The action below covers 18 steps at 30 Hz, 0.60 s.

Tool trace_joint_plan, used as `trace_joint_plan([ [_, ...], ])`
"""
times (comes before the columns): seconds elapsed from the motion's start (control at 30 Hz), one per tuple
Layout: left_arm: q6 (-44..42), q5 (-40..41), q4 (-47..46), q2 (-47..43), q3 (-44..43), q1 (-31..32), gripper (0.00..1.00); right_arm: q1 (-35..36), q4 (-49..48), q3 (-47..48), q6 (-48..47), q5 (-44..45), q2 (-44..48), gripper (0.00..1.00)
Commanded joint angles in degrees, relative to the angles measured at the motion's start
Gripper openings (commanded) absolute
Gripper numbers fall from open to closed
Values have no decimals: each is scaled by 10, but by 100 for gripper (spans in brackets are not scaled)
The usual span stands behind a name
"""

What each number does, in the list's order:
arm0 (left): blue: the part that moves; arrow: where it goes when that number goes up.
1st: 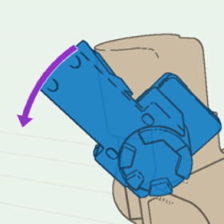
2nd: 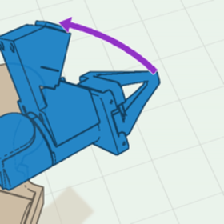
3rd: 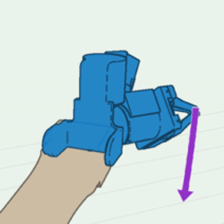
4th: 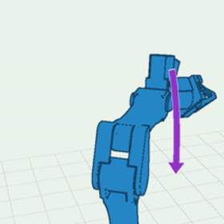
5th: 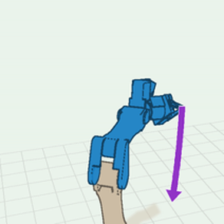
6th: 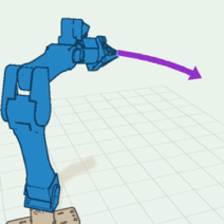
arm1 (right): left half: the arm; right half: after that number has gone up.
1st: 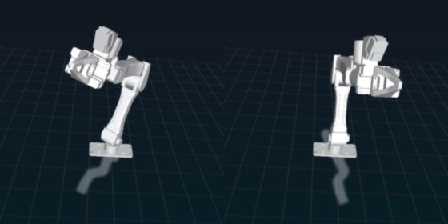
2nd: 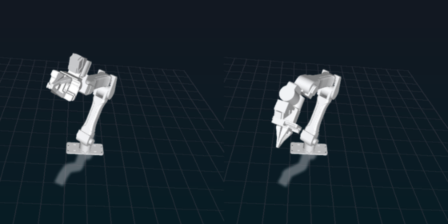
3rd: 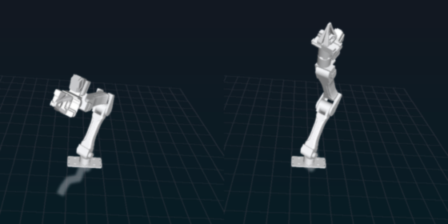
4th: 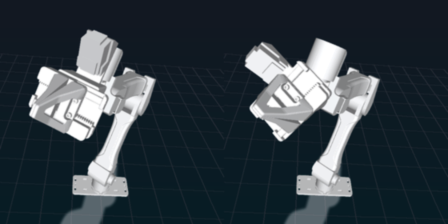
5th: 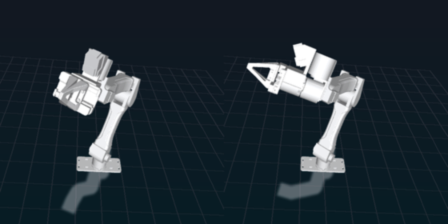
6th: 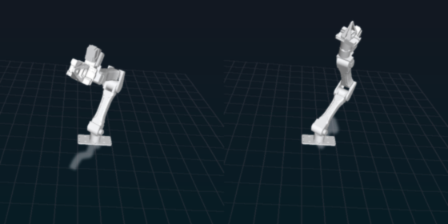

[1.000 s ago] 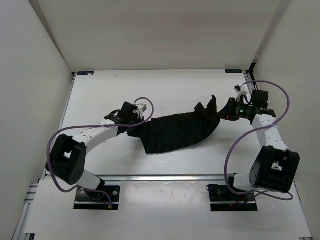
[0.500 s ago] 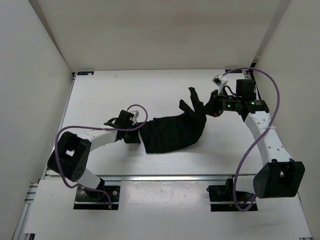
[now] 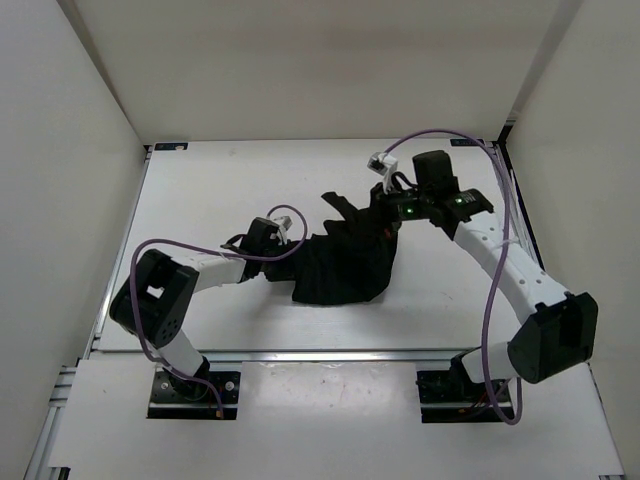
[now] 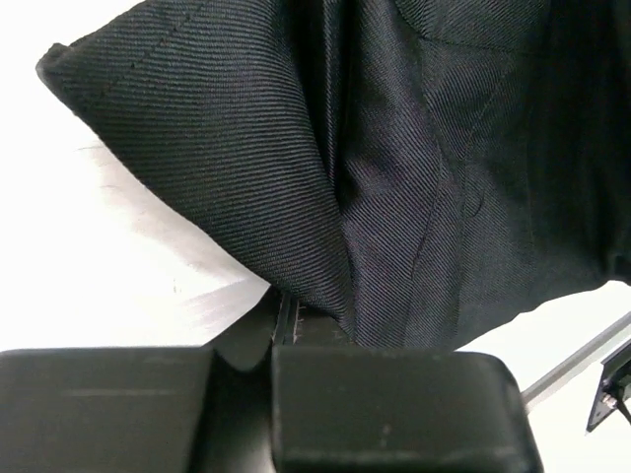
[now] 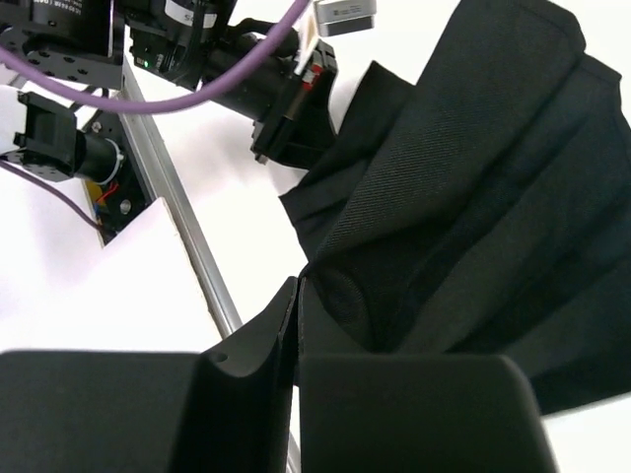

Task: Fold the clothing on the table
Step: Fold the skirt

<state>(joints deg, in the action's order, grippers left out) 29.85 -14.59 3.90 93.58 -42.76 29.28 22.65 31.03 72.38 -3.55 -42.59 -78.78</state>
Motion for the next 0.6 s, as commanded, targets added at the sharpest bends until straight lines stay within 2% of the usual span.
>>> trace_joint_plan([
  [0.0,2,9,17,25,25,10,0,41,-51,34,35,52,-15,0],
  [0.07,6,6,5,29,25,16,0,75,-54,52,32,80,-28,0],
  [0.23,20,-4,-18,31,37,15,0,118,-43,91,58,85,-82,0],
  [0.4,14,-15,-28,16,51,-8,0,187,-55,102,66,112,-110,0],
  [0.57,21,-34,-34,9,61,-26,0,210,-63,91,73,136,-142,0],
])
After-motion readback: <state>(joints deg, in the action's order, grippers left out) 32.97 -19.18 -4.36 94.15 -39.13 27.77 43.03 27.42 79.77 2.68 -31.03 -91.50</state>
